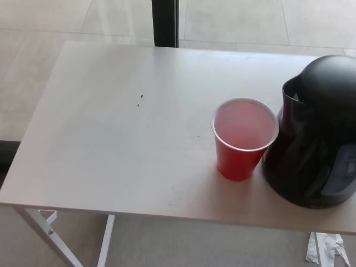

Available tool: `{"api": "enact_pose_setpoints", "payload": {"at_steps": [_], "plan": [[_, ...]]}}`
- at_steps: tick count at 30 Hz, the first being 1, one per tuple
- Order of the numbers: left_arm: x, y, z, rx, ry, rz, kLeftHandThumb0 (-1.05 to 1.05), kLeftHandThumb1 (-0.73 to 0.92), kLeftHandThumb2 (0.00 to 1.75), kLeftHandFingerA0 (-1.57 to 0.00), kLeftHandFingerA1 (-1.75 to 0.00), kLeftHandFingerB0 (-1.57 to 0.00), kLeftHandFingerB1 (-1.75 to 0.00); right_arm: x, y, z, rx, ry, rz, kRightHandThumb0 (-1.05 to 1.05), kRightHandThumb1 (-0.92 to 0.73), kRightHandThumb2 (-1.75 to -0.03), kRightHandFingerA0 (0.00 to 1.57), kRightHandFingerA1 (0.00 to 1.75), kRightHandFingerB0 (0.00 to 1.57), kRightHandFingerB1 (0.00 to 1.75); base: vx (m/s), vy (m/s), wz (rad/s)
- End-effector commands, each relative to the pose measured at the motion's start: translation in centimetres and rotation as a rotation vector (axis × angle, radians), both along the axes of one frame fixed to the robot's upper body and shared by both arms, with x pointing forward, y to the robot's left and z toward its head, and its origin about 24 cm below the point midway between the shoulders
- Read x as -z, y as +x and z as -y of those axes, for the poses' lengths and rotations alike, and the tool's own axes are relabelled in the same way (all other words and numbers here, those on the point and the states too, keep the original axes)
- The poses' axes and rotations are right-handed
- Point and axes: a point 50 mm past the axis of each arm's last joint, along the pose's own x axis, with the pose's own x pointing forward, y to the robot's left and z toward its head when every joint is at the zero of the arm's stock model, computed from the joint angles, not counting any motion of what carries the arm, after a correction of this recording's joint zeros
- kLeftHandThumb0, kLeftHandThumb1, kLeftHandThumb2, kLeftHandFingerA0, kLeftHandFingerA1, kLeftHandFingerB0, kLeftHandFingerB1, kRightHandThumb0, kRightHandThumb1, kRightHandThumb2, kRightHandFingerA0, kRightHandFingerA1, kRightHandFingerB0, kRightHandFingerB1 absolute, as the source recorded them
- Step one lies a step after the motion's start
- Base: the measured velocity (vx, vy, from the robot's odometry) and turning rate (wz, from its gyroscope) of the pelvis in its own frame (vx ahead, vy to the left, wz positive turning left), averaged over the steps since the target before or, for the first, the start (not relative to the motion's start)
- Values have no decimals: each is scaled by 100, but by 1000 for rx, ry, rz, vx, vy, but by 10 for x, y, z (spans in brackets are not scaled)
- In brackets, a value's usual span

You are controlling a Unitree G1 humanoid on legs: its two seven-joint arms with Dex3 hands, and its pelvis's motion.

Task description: The robot uses its right hand to lift up a kettle kept on the middle of the desk by its handle and tilt it into a glass kept next to it to pour out water

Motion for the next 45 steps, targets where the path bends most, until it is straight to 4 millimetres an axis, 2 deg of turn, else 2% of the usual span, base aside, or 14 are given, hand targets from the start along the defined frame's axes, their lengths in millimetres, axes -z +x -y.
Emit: {"api": "enact_pose_setpoints", "payload": {"at_steps": [1, 4, 8, 11, 12, 13, 18, 19, 20, 21, 29, 35, 36, 45], "plan": [[-23, 6, -14, 10, -70, 91, -105, 49, 114, -55, -63, -35, -92, -35, 0, 18, 28, 9, 231, -64, -54, -87, 13, 54, 0, 20, 0, 0, 0], [-24, 8, -15, 12, -70, 90, -105, 38, 134, -56, -63, -34, -92, -34, -1, 20, 68, 28, 239, -61, -52, -90, 0, 49, 0, 23, 0, 0, 0], [-23, 5, -17, -10, -67, 99, -105, 41, 138, -55, -61, -34, -91, -47, 1, 31, 280, 110, 470, -85, -58, -87, 0, 7, 0, 0, 0, 0, 0], [-23, 6, -17, -16, -66, 98, -105, 41, 138, -55, -61, -34, -91, -48, 2, 32, 316, 135, 527, -85, -58, -87, 0, 7, 0, 0, 0, 0, 0], [-23, 6, -17, -22, -81, 109, -105, 41, 136, -55, -62, -35, -92, -64, 12, 37, 312, 115, 584, -74, -72, -71, 0, 26, 0, 7, 0, 0, 0], [-24, 7, -18, -26, -91, 116, -105, 50, 111, -56, -64, -37, -93, -78, 24, 36, 243, 133, 663, -89, -65, -96, 0, 9, 0, 3, 0, 0, 0], [-25, 7, -19, -28, -90, 116, -105, 49, 112, -55, -64, -37, -92, -94, 39, 31, 165, 142, 710, -83, -62, -97, 0, 15, 0, 10, 0, 0, 0], [-24, 7, -18, -16, -79, 111, -105, 52, 111, -55, -64, -37, -93, -117, 58, 28, 65, 125, 749, -74, -71, -62, 0, 21, 0, 18, 0, 0, 0], [-23, 7, -16, -16, -83, 115, -105, 39, 133, -57, -62, -38, -93, -151, 91, 21, -88, 88, 811, -92, -58, -89, 0, 4, 3, 7, 0, 0, 0], [-22, 7, -16, -12, -80, 111, -105, 52, 109, -55, -64, -38, -94, -174, 110, 12, -176, 62, 845, -91, -56, -89, 0, 6, 6, 10, 0, 0, 0], [-24, 7, -18, -22, -86, 116, -105, 40, 135, -55, -63, -36, -94, -224, 173, -34, -590, 23, 799, -65, -45, -85, 2, 45, 0, 25, 0, 0, 0], [-21, 6, -17, -11, -69, 86, -105, 39, 135, -56, -61, -36, -91, -218, 204, -74, -894, 85, 578, -64, -43, -83, 0, 28, 0, 17, 10, 0, 1], [-21, 5, -18, -25, -84, 100, -105, 50, 112, -56, -63, -38, -92, -215, 207, -81, -931, 64, 544, -67, -45, -84, 0, 27, 0, 17, 0, 0, 0], [-22, 6, -16, -5, -84, 104, -105, 39, 132, -55, -64, -38, -92, -181, 224, -107, -1044, 118, 410, -63, -42, -82, 0, 28, 0, 19, 0, 0, 0]]}}
